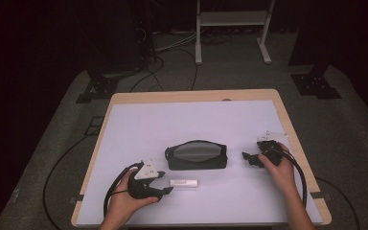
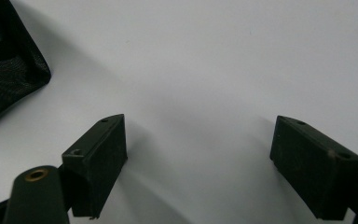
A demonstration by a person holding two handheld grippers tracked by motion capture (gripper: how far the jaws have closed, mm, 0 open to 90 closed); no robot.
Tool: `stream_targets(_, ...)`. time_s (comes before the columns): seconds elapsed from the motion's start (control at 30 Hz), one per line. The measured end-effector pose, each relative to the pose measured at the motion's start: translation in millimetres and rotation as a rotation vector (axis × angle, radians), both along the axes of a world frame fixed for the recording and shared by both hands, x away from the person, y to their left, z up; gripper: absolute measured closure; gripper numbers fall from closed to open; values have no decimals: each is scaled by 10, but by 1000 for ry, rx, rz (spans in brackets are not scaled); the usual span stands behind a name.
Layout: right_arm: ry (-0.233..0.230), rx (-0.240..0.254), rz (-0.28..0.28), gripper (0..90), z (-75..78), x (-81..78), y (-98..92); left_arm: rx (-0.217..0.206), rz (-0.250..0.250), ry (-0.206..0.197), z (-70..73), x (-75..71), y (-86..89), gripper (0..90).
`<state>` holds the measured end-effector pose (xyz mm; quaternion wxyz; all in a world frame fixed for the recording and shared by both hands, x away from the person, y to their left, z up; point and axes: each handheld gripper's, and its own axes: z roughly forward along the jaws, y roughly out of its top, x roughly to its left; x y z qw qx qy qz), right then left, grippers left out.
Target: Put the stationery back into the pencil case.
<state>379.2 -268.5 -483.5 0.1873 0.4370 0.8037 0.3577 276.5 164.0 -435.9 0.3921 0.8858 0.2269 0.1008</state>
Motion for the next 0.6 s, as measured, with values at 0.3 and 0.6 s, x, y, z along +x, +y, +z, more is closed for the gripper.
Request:
stream_targets(0.3,0,0,0,174,0,1,-1,21,-39,3,-16,46,-101,392)
stream_targets(0.6,0,1,0,174,0,2,-1,42,-63,4,-48,116,-212,411)
